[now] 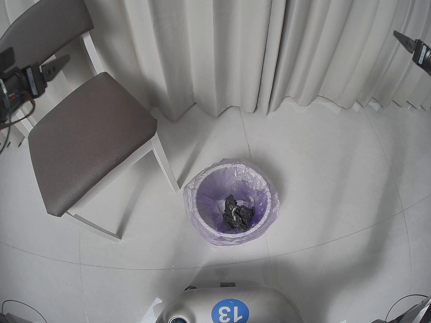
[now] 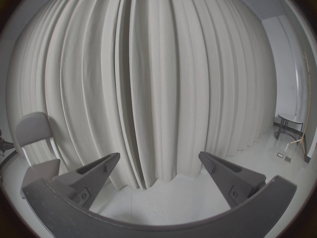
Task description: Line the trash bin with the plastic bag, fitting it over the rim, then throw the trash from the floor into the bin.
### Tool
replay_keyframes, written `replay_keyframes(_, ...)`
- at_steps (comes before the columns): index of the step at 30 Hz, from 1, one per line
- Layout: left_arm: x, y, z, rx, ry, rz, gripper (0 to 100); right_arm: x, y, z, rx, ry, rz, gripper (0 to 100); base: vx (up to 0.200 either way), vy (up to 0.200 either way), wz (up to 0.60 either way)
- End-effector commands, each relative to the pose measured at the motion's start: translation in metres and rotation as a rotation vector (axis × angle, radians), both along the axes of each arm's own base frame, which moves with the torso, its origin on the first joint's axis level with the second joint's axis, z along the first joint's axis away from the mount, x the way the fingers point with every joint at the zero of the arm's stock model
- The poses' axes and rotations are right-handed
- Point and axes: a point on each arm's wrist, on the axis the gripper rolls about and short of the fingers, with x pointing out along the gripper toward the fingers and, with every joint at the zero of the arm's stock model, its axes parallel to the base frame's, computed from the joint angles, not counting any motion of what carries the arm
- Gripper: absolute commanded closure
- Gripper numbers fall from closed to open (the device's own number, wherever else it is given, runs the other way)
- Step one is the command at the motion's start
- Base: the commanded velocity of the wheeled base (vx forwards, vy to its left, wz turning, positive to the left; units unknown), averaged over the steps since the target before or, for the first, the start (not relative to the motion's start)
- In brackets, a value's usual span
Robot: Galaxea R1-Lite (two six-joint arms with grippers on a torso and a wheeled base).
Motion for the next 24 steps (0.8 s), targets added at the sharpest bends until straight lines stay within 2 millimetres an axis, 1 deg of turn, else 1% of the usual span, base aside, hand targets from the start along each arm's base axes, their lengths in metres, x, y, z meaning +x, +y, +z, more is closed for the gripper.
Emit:
replay_keyframes(1,-0.128,0.01,0.029,-0.005,-0.198,0.007,0,-0.146,0.011,-0.001,-0.003,-0.093,0.001,0,0.0,0.0,0.0)
replay_keyframes(3,-0.162,0.012,0.022,-0.004,-0.18,0.002,0,-0.182,0.014,-0.008,-0.004,-0.104,0.004,0,0.0,0.0,0.0)
replay_keyframes(5,-0.165,0.012,0.022,-0.003,-0.178,0.002,0,-0.184,0.014,-0.009,-0.004,-0.102,0.006,0,0.0,0.0,0.0)
replay_keyframes(6,-0.204,0.015,0.014,-0.003,-0.166,0.001,0,-0.227,0.018,-0.016,-0.006,-0.11,0.01,0,0.0,0.0,0.0)
replay_keyframes(7,-0.227,0.017,0.01,-0.003,-0.169,0.002,0,-0.253,0.019,-0.02,-0.005,-0.113,0.015,0,0.0,0.0,0.0)
replay_keyframes(8,-0.235,0.018,0.008,-0.003,-0.169,0.002,0,-0.261,0.02,-0.021,-0.004,-0.111,0.017,0,0.0,0.0,0.0)
replay_keyframes(9,-0.239,0.018,0.007,-0.003,-0.169,0.002,0,-0.266,0.02,-0.023,-0.004,-0.11,0.018,0,0.0,0.0,0.0)
replay_keyframes(10,-0.239,0.018,0.007,-0.003,-0.169,0.002,0,-0.266,0.02,-0.023,-0.004,-0.11,0.018,0,0.0,0.0,0.0)
replay_keyframes(11,-0.273,0.02,-0.003,-0.002,-0.163,0.007,0,-0.304,0.023,-0.035,-0.005,-0.101,0.022,0,0.0,0.0,0.0)
replay_keyframes(12,-0.276,0.02,-0.003,-0.002,-0.161,0.007,0,-0.308,0.023,-0.036,-0.006,-0.102,0.023,0,0.0,0.0,0.0)
replay_keyframes(13,-0.297,0.022,-0.01,-0.002,-0.153,0.008,0,-0.33,0.024,-0.044,-0.011,-0.099,0.019,0,0.0,0.0,0.0)
replay_keyframes(14,-0.305,0.022,-0.013,-0.002,-0.152,0.008,0,-0.339,0.025,-0.047,-0.012,-0.099,0.019,0,0.0,0.0,0.0)
replay_keyframes(15,-0.32,0.024,-0.018,-0.002,-0.152,0.008,0,-0.356,0.026,-0.052,-0.014,-0.105,0.018,0,0.0,0.0,0.0)
replay_keyframes(16,-0.32,0.024,-0.018,-0.002,-0.152,0.008,0,-0.356,0.026,-0.052,-0.014,-0.105,0.018,0,0.0,0.0,0.0)
replay_keyframes(17,-0.34,0.025,-0.027,-0.002,-0.149,0.01,0,-0.38,0.027,-0.058,-0.013,-0.111,0.012,0,0.0,0.0,0.0)
replay_keyframes(18,-0.346,0.025,-0.029,-0.002,-0.15,0.011,0,-0.387,0.027,-0.06,-0.01,-0.11,0.013,0,0.0,0.0,0.0)
replay_keyframes(20,-0.37,0.026,-0.043,0.0,-0.149,0.012,0,-0.413,0.025,-0.075,-0.008,-0.099,0.024,0,0.0,0.0,0.0)
replay_keyframes(21,-0.375,0.027,-0.045,0.0,-0.15,0.01,0,-0.417,0.025,-0.078,-0.008,-0.096,0.027,0,0.0,0.0,0.0)
replay_keyframes(22,-0.389,0.029,-0.055,0.0,-0.144,0.007,0,-0.433,0.025,-0.09,-0.011,-0.094,0.024,0,0.0,0.0,0.0)
replay_keyframes(24,-0.405,0.031,-0.07,0.0,-0.132,0.002,0,-0.449,0.025,-0.107,-0.019,-0.089,0.02,0,0.0,0.0,0.0)
